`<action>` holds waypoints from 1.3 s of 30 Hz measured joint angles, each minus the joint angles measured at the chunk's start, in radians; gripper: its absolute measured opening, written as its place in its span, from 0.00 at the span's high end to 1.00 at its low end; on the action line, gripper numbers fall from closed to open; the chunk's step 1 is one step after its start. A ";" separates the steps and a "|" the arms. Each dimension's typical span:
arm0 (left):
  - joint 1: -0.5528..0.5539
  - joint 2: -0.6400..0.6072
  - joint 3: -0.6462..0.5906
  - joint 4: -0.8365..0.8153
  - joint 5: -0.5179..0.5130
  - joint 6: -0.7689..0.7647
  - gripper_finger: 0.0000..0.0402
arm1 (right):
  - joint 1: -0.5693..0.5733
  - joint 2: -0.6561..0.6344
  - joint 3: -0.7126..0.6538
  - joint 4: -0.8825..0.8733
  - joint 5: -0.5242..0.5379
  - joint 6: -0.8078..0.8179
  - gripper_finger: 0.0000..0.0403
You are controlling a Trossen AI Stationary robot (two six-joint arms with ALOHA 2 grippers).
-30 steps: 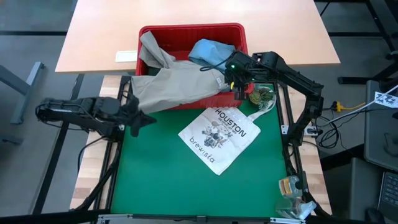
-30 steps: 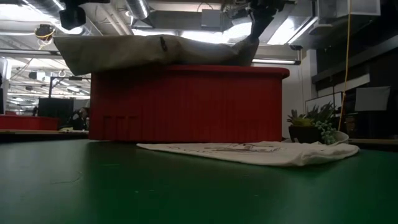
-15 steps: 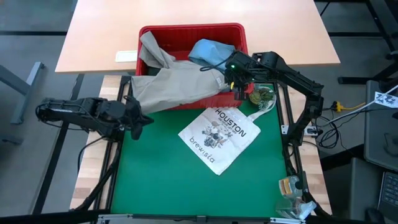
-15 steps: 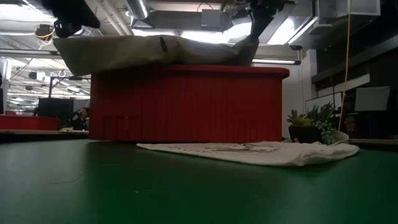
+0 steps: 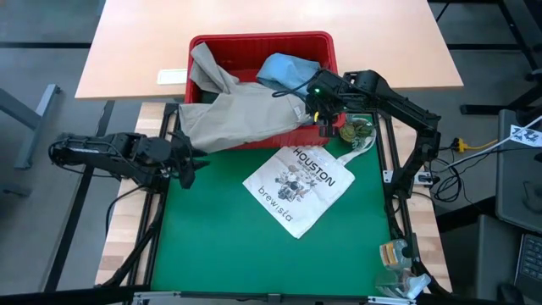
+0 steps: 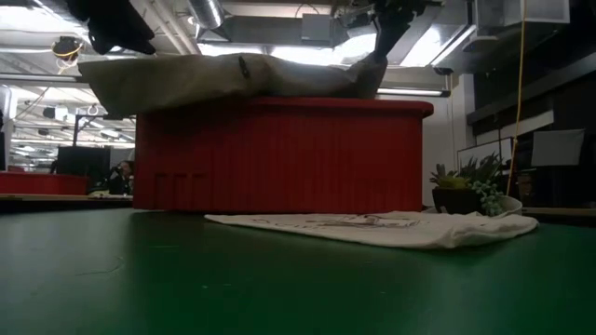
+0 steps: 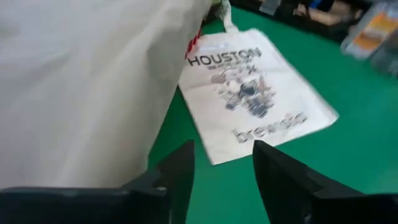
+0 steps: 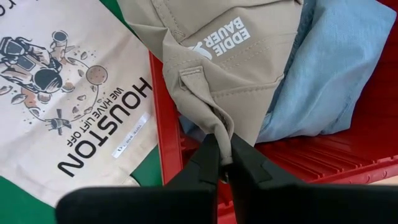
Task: Fold Laundry from Bin
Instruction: Fold the brown shorts
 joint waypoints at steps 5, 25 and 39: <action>0.000 0.000 0.000 -0.069 -0.055 0.067 0.57 | 0.000 0.000 0.000 0.000 0.000 0.000 0.97; 0.000 0.041 0.000 -0.213 -0.257 0.093 0.56 | 0.000 0.000 -0.001 0.009 -0.001 0.000 0.97; 0.000 0.237 -0.001 -0.218 -0.445 0.093 0.56 | 0.000 0.000 -0.001 0.009 -0.001 -0.001 0.96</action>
